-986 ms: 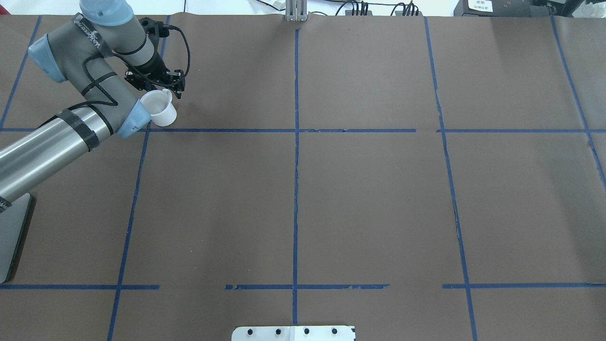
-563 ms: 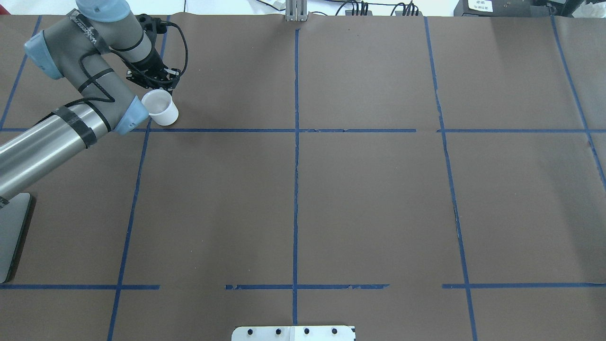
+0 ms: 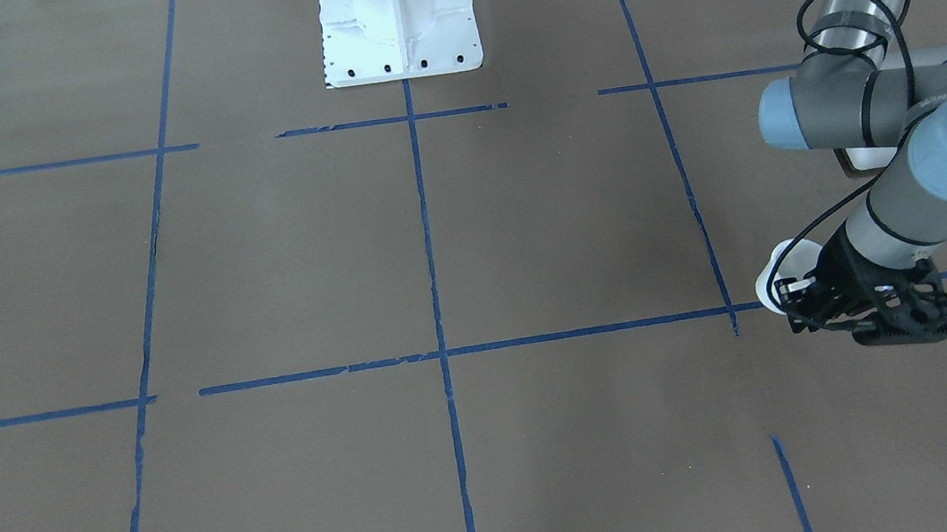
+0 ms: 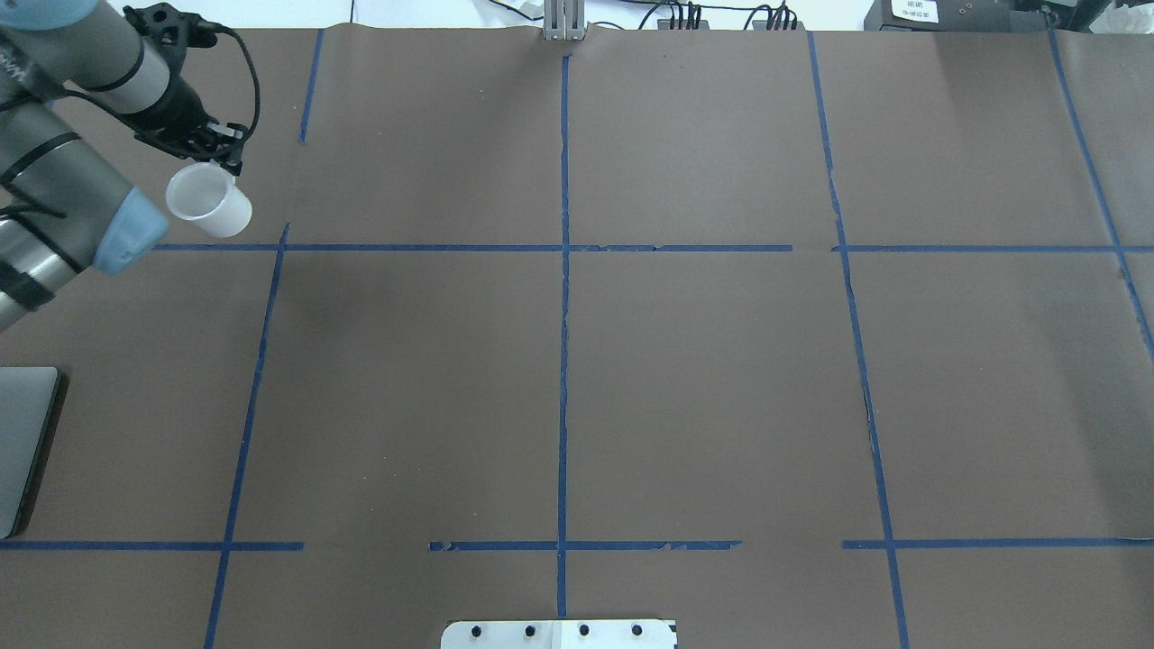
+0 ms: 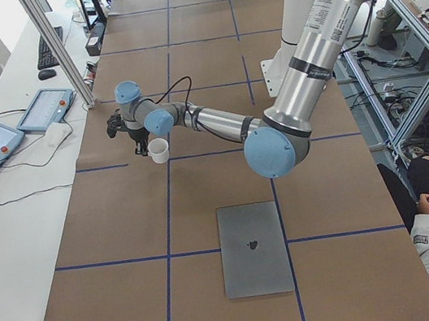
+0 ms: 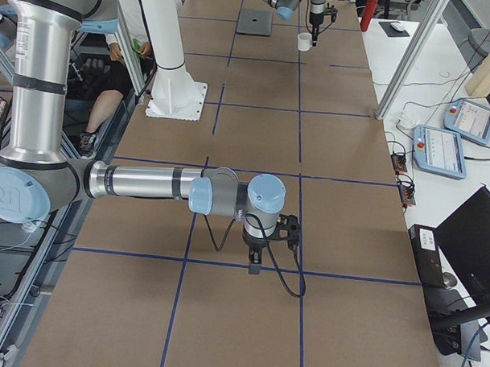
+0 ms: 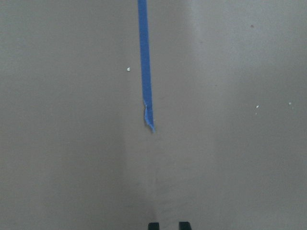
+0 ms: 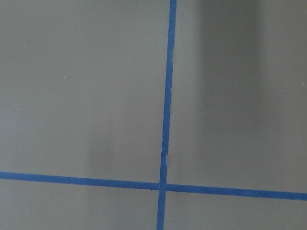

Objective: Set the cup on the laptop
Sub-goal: 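Lift the white cup with the left gripper and carry it toward the laptop, then lower the cup onto the silver laptop and open the left gripper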

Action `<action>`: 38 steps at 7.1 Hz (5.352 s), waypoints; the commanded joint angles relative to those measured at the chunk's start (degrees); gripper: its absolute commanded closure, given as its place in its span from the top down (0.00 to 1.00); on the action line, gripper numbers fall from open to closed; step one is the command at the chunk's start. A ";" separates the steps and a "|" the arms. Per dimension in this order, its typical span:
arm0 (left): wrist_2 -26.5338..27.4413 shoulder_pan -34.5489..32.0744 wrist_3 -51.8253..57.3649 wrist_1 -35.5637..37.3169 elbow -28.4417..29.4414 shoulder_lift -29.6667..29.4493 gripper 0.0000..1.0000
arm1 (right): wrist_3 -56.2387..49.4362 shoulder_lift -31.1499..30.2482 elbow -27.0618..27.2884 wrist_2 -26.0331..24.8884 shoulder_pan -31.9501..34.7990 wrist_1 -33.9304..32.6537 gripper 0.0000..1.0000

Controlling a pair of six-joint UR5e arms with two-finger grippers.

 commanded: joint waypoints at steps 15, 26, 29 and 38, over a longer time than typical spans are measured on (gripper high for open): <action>-1.77 -4.64 -1.55 -35.11 -5.71 44.93 1.00 | 0.00 0.08 0.00 -0.09 0.00 0.01 1.00; -6.78 -34.00 40.90 22.45 -18.72 31.30 1.00 | 0.00 0.00 0.00 0.00 0.00 -0.08 1.00; -6.87 -34.00 40.29 22.46 -17.84 30.78 1.00 | 0.00 0.00 0.00 0.00 0.00 -0.08 1.00; -6.87 -33.82 40.55 25.54 -17.75 31.13 1.00 | 0.00 0.00 0.00 0.00 0.00 -0.08 1.00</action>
